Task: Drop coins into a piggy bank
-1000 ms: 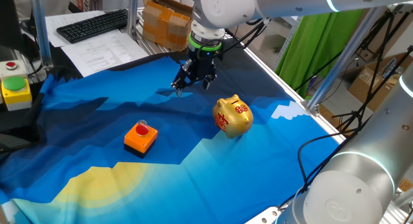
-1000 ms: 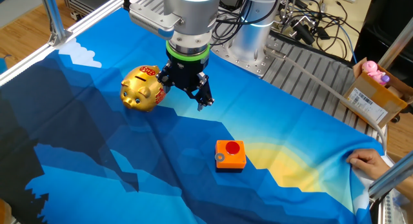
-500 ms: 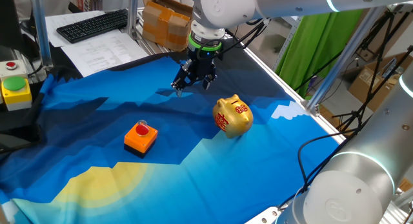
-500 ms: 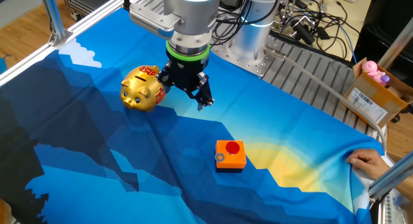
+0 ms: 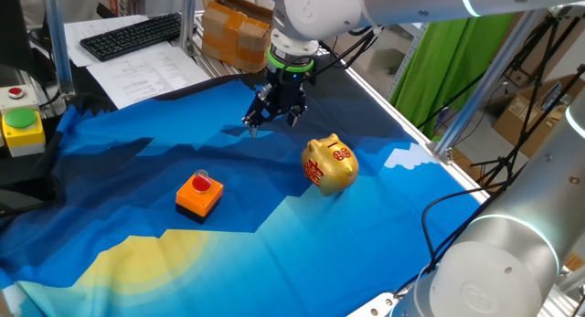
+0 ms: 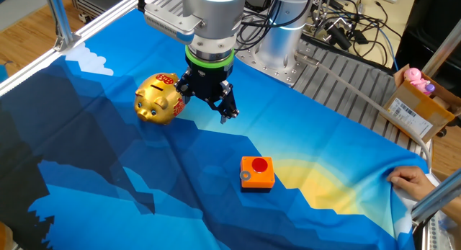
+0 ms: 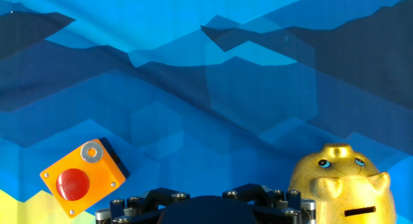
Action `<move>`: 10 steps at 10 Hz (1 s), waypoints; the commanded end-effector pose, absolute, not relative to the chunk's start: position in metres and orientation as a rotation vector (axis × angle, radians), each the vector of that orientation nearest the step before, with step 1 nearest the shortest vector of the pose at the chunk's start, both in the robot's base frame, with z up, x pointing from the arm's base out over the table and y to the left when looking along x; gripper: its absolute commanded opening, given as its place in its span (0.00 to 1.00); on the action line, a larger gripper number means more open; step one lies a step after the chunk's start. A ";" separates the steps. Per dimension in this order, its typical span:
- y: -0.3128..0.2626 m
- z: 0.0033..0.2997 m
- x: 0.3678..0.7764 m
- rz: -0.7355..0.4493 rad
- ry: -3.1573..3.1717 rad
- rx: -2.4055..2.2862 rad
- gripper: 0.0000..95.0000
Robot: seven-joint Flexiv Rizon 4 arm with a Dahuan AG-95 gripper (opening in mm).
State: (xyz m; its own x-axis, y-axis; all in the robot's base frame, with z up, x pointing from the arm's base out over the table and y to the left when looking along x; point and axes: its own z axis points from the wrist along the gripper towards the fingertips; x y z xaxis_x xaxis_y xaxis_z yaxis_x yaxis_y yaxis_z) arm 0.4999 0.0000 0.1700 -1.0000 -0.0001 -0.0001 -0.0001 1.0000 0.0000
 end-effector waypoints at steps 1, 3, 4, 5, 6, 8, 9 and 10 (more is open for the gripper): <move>0.000 0.170 0.499 0.108 3.163 0.670 0.00; 0.004 0.163 0.490 0.098 3.160 0.657 0.00; 0.006 0.161 0.489 0.128 3.164 0.673 0.00; 0.007 0.160 0.489 0.167 3.173 0.680 0.00; 0.007 0.160 0.489 0.184 3.174 0.685 0.00; 0.013 0.157 0.492 0.274 3.191 0.694 0.00; 0.023 0.158 0.497 0.328 3.203 0.715 0.00; 0.028 0.158 0.502 0.388 3.213 0.729 0.00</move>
